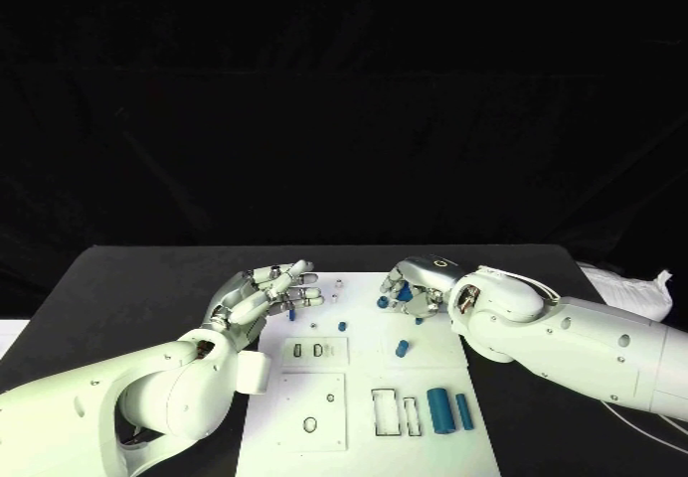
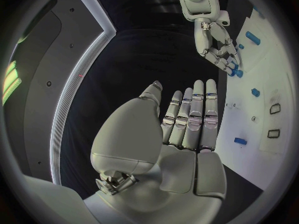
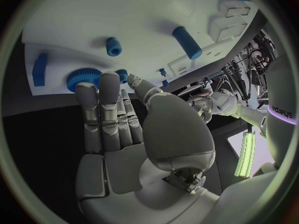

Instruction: Assemble the parts on the task board

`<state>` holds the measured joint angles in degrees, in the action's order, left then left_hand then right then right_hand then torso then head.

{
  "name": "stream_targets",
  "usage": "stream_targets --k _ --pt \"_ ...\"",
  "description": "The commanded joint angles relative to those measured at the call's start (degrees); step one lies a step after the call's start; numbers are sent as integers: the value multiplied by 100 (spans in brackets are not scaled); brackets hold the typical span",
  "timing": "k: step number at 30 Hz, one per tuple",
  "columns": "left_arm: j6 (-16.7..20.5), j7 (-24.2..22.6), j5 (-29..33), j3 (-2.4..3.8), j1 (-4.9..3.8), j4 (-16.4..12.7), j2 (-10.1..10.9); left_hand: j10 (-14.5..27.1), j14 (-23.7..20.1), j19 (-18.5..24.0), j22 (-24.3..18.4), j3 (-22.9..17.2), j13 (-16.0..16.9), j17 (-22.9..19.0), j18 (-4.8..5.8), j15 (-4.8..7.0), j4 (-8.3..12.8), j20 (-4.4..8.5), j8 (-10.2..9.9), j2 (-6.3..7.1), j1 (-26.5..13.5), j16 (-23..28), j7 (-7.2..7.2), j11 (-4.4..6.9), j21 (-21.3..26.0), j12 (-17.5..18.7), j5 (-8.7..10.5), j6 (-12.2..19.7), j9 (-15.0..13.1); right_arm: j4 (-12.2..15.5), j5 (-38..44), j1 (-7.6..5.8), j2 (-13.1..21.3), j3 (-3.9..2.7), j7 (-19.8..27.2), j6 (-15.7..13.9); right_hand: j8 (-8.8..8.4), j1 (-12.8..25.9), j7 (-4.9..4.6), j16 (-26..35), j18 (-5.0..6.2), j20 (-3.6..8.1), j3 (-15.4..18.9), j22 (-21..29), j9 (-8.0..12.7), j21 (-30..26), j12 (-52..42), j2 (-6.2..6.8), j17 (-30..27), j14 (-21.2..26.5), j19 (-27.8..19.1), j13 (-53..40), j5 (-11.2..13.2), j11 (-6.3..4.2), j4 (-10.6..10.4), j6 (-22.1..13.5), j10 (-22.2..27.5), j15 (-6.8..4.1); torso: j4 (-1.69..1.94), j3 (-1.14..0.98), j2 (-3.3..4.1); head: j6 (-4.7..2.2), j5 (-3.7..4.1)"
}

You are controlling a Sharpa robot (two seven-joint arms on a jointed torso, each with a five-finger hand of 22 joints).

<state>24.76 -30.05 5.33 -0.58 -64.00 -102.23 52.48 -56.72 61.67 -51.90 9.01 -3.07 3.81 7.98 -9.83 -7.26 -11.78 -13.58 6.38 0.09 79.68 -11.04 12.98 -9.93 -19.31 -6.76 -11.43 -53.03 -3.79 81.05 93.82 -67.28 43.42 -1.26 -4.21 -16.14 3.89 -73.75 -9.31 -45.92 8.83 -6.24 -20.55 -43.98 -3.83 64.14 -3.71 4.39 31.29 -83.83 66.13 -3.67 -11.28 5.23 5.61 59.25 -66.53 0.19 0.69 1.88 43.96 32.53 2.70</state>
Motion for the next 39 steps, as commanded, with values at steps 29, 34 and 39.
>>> stream_targets --k 29,34,39 --pt "-191 81 101 6 -12 -58 47 -5 -5 -52 -4 21 -8 13 -64 -14 36 2 -52 0 -4 29 7 -28 -30 47 -22 -38 9 -171 418 -108 -256 -5 -409 282 -1 -14 40 -1103 -194 4 -86 -970 -11 716 -8 49 1075 -125 359 -12 68 -13 -269 66 -100 -13 31 20 184 -83 -3" --pt "-190 86 128 6 -13 -60 48 -5 -5 -52 -4 21 -8 13 -64 -14 36 2 -52 0 -4 29 7 -28 -30 47 -22 -38 9 -183 424 -114 -287 -4 -454 347 53 -74 85 -1602 -292 32 -140 -1556 -37 1080 -35 17 1626 -194 659 -37 79 -69 -323 232 -318 -54 36 22 202 -81 -11" --pt "-173 84 136 6 -14 -59 53 -4 3 -61 -4 24 -8 15 -65 -13 32 2 -58 -6 -12 31 10 -29 -32 52 -22 -37 9 -178 429 -116 -294 -4 -442 402 119 -178 154 -1864 -341 70 -229 -1853 -76 1269 -49 -80 1896 -205 798 -58 180 -136 -338 420 -506 -101 33 19 209 -88 -12"
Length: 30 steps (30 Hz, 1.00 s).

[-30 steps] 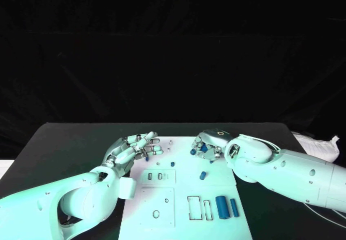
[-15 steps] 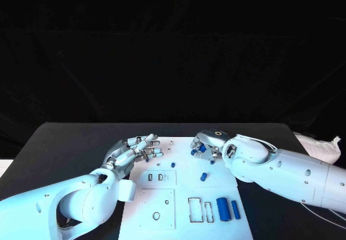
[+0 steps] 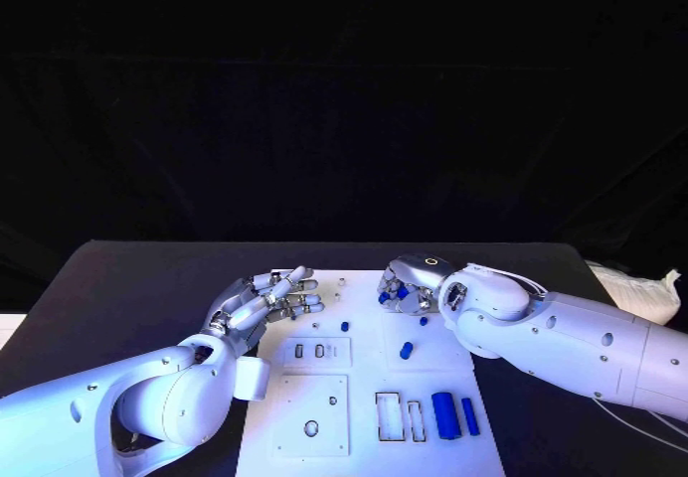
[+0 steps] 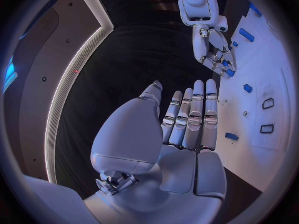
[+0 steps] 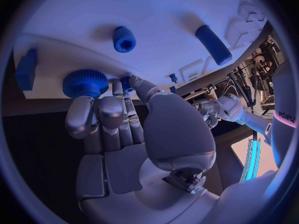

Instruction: Assemble the parts on the task board

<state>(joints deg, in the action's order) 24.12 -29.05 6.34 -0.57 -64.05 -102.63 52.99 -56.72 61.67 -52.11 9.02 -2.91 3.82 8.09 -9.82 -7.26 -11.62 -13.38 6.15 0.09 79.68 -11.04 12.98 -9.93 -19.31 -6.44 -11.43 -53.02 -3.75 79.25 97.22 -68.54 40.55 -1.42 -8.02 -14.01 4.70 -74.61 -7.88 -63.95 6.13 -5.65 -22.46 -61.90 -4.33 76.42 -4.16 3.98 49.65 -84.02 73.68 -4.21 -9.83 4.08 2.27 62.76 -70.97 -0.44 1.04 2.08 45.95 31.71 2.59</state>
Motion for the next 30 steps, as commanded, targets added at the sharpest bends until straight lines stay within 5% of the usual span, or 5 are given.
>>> stream_targets --k 1,8,20,30 --pt "-105 -16 35 5 -9 -19 3 -4 3 -41 -5 8 -9 5 -66 -13 16 -19 -36 -6 -12 31 10 -29 -33 20 -22 -38 5 2 90 10 -9 11 -51 197 45 -109 21 -86 -74 17 -56 -83 -33 59 -2 -58 80 -182 49 -5 52 -30 -6 94 -84 -44 -4 1 15 -12 -3" --pt "-93 -7 39 5 -9 -22 9 -5 14 -52 -6 7 -9 9 -67 -12 15 -18 -42 -19 -17 31 14 -30 -36 26 -24 -40 5 32 89 10 -14 11 -5 131 71 -189 61 -208 -88 45 -167 -188 -68 139 27 -166 168 -153 64 -7 139 -63 -18 217 -188 -69 1 3 33 -21 2" --pt "-77 8 40 5 -9 -13 22 -1 25 -63 -7 3 -9 13 -67 -11 26 -16 -52 -26 -7 33 19 -32 -38 35 -25 -39 5 75 -43 -22 -124 -35 -133 -798 77 -193 59 -275 -105 53 -208 -291 -90 202 34 -204 221 -143 103 -8 185 -72 -41 265 -245 -75 12 7 54 -80 -8" --pt "-90 18 40 5 -9 -7 -3 -1 27 -66 -7 3 -9 14 -67 -11 30 -16 -55 -26 -4 33 19 -33 -38 38 -25 -38 5 -295 -100 -91 -564 -47 -218 -842 36 -156 28 -322 -112 45 -232 -330 -91 232 64 -200 252 -134 109 9 209 -46 -84 225 -199 -57 31 16 70 -102 -28"
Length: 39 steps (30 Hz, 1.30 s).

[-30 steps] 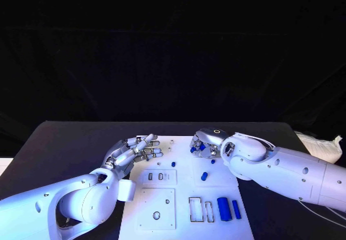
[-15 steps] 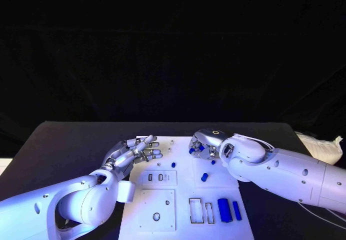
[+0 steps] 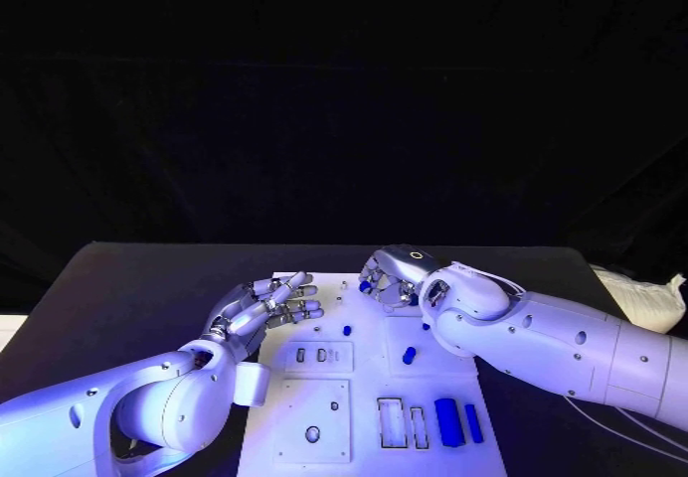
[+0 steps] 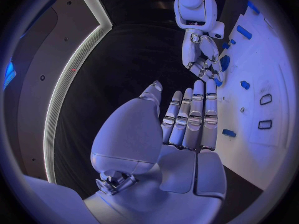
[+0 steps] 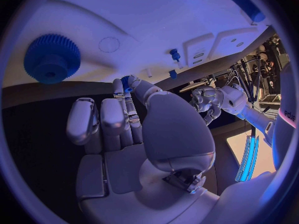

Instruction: Assemble the parts on the task board

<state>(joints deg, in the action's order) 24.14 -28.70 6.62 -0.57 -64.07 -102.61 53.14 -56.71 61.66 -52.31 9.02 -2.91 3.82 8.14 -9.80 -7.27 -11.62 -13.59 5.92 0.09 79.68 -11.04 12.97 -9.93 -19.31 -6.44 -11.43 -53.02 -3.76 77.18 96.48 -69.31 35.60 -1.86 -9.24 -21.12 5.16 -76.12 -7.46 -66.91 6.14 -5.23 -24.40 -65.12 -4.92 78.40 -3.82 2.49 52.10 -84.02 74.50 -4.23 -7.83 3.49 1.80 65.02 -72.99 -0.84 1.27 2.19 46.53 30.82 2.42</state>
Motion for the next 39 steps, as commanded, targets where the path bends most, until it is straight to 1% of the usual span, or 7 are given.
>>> stream_targets --k 1,2,7,15,31,36,39 --pt "-93 -15 13 5 -7 -8 -20 -1 27 -45 -8 3 -9 8 -68 -11 30 5 -32 -26 -4 34 19 -33 -38 38 -25 -38 6 -132 -34 -17 -114 -3 -91 -128 -10 -5 -14 -25 -113 4 -38 -8 -33 35 30 -52 7 -134 27 10 10 13 -37 -1 4 -17 8 4 15 -16 -12" --pt "-92 -15 13 5 -7 -9 -21 -1 27 -45 -8 3 -9 8 -68 -11 30 5 -32 -26 -4 34 19 -33 -38 38 -25 -38 6 -175 -41 -20 -156 -3 -85 -126 -18 -3 -18 -30 -113 1 -43 -10 -33 38 32 -46 8 -132 26 13 13 17 -39 -9 15 -14 12 7 17 -14 -12" --pt "-94 -10 13 5 -8 -25 -14 1 31 -50 -8 2 -10 10 -68 -11 38 6 -37 -27 3 36 21 -34 -39 42 -25 -37 6 -331 -58 -28 -329 -4 -59 -110 -26 -5 -22 -41 -114 -1 -48 -17 -33 43 33 -40 17 -130 26 16 14 20 -39 -17 25 -11 11 4 33 -17 -24" --pt "-92 -7 13 5 -11 -41 -3 1 31 -50 -8 2 -10 10 -68 -11 38 6 -37 -27 3 36 21 -34 -39 42 -25 -37 6 -464 -67 -30 -501 -4 -47 -67 -37 -2 -30 -54 -115 -5 -51 -25 -33 49 33 -21 26 -128 26 19 20 26 -39 -26 38 -6 4 1 36 -10 -49" --pt "-95 9 13 5 -22 -37 8 1 31 -50 -8 2 -10 10 -68 -11 38 6 -37 -27 3 36 21 -34 -39 42 -25 -37 6 -569 -60 -31 -640 -4 -62 -31 -44 10 -38 -65 -115 -9 -50 -27 -35 53 31 -11 34 -127 23 21 23 32 -47 -31 44 -1 1 0 52 -14 -70" --pt "-101 13 13 5 -24 -36 7 1 32 -52 -9 1 -10 11 -67 -11 42 6 -40 -28 6 37 21 -34 -39 44 -25 -38 6 -565 -25 -30 -651 -4 -98 -93 -46 13 -39 -66 -115 -10 -50 -32 -35 55 31 -8 33 -126 24 21 23 33 -49 -32 46 0 11 -2 59 -18 -68" --pt "-99 14 13 5 -25 -31 12 1 35 -55 -10 1 -9 12 -67 -11 49 7 -44 -29 11 40 22 -35 -38 48 -25 -39 6 -559 10 -30 -628 -4 -141 -121 -46 13 -40 -66 -116 -10 -50 -33 -35 56 31 -7 32 -125 25 21 23 33 -50 -33 47 0 3 1 54 -17 -77"
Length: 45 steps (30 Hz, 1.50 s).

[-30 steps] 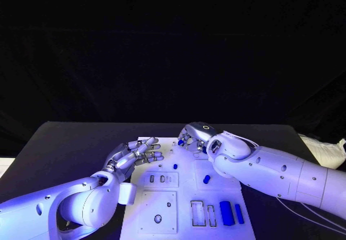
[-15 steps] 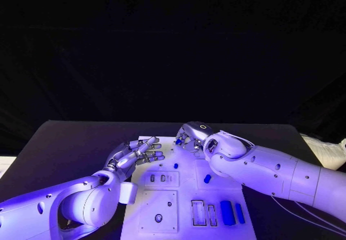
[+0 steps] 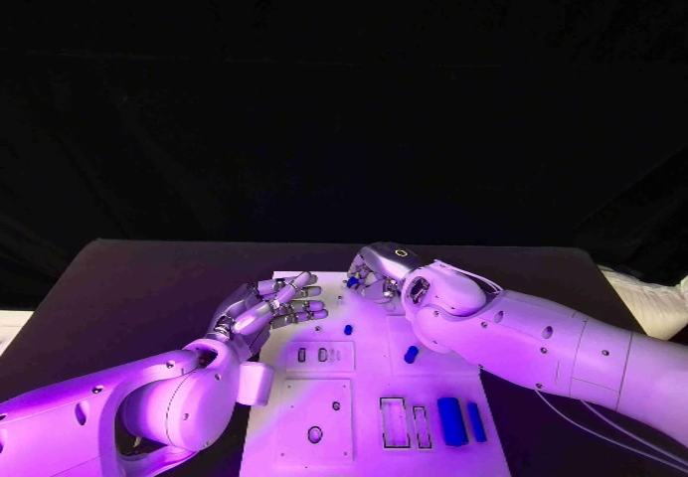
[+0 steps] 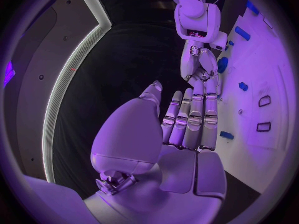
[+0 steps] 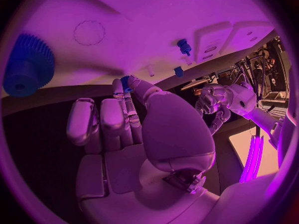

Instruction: Assemble the parts on the task board

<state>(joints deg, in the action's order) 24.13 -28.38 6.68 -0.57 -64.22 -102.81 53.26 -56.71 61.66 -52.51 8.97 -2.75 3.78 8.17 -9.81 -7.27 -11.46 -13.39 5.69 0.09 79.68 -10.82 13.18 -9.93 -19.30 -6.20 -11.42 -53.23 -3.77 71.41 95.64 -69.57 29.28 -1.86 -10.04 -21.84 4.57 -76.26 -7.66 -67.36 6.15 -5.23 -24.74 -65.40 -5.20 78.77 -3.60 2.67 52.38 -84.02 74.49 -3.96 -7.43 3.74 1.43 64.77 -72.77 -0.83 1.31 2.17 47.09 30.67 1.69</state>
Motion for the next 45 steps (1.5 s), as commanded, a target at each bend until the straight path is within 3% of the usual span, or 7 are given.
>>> stream_targets --k 1,8,18,28,37,45 --pt "-99 -18 7 5 -10 -9 2 0 35 -35 -5 -15 -5 9 -67 -11 33 -13 -21 -29 11 18 1 -35 -38 24 -25 -18 6 17 101 -4 12 -4 -75 -51 13 27 -20 -22 -116 -10 -15 -4 -7 18 9 -24 5 -126 25 -5 -17 9 -12 -8 24 0 -1 3 -1 -3 -4" --pt "-100 -13 7 5 -12 3 13 0 35 -35 -5 -15 -5 9 -67 -11 33 -13 -21 -29 11 18 1 -35 -38 24 -25 -18 6 36 143 -4 114 -4 -158 -97 13 27 -20 -26 -115 -11 -16 -1 -7 17 8 -23 10 -126 22 -5 -17 9 -12 -7 23 0 -8 -2 7 -6 -10" --pt "-107 -9 7 5 -13 14 15 -1 37 -38 -6 -15 -5 10 -66 -11 40 -13 -24 -28 16 21 0 -34 -38 27 -25 -19 6 285 142 -3 218 -8 -84 -368 13 25 -20 -43 -117 -14 -18 -12 -12 25 2 -8 29 -125 25 -7 -25 8 -9 2 17 1 0 0 12 -22 2" --pt "-111 -6 7 5 -13 11 9 -1 37 -38 -6 -15 -5 10 -66 -11 40 -13 -24 -28 16 21 0 -34 -38 27 -25 -19 6 253 143 -3 85 -9 -55 -246 13 25 -20 -46 -117 -14 -18 -14 -12 25 2 -7 32 -126 25 -7 -25 7 -9 2 16 1 3 4 20 -13 9" --pt "-117 -2 7 5 -13 11 4 -1 37 -38 -6 -15 -5 10 -66 -11 40 -13 -24 -28 16 21 0 -34 -38 27 -25 -19 6 90 143 1 -55 -9 -85 67 9 43 -23 -57 -116 -18 -14 -17 -15 29 1 5 37 -124 21 -7 -30 12 -23 6 14 4 10 4 26 4 7" --pt "-124 5 7 5 -14 10 7 -1 37 -38 -6 -15 -5 10 -66 -11 40 -13 -24 -28 16 21 0 -34 -38 27 -25 -19 6 -28 153 7 -126 -9 -150 153 8 47 -24 -59 -116 -18 -13 -14 -16 29 1 8 38 -123 19 -7 -31 12 -26 5 15 5 10 9 25 3 -1"
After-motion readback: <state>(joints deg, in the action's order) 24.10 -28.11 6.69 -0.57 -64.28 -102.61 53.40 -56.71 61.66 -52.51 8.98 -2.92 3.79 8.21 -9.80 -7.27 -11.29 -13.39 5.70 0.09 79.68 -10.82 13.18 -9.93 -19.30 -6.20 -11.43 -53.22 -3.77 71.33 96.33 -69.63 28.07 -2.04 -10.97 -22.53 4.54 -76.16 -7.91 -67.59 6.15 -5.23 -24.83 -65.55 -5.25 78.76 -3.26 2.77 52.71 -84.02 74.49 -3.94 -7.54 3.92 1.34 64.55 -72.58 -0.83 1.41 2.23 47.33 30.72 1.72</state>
